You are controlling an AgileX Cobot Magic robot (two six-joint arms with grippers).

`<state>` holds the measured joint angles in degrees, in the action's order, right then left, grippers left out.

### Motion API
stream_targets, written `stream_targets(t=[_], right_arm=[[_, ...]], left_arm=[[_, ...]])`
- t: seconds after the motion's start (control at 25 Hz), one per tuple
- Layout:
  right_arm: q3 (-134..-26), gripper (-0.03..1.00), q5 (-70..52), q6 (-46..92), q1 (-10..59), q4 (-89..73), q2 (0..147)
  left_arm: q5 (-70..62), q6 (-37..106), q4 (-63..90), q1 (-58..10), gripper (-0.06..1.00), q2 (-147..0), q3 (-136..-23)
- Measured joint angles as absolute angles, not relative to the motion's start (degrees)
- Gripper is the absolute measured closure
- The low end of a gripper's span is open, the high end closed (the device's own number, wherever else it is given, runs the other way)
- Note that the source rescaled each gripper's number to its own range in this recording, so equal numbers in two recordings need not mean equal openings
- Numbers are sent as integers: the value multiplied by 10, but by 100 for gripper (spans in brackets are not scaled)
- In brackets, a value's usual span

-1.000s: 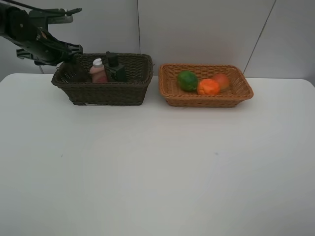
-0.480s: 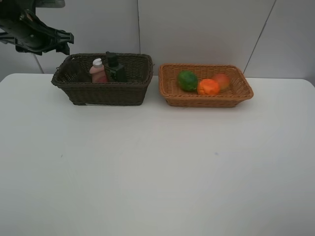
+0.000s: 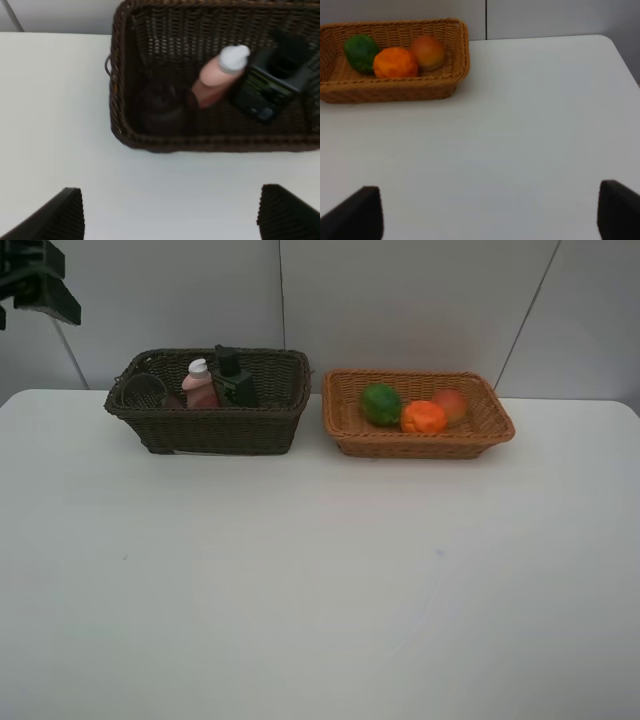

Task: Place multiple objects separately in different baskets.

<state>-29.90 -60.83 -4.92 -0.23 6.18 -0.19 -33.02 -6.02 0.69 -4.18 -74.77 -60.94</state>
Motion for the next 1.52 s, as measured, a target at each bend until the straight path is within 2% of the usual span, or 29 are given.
stream_targets(t=[0.32,0.6,0.88,1.2,1.52], right_arm=[[-299,10,-608,-49,-2,62,-2],[-299,10,-608,-49,-2,62,-2],[-299,10,-608,-49,-2,62,-2],[-299,10,-608,-49,-2,62,-2],[-299,10,-608,-49,-2,62,-2]], left_arm=[[-430,-57,12,-42,4,-458,-453],[-567,-44,10,-42,4,-246,-409],[-686,-40,15,-42,4,-130,-408],[-686,-25,18,-42,4,-4,-362],[-653,-6,3,-75,4,4,-310]])
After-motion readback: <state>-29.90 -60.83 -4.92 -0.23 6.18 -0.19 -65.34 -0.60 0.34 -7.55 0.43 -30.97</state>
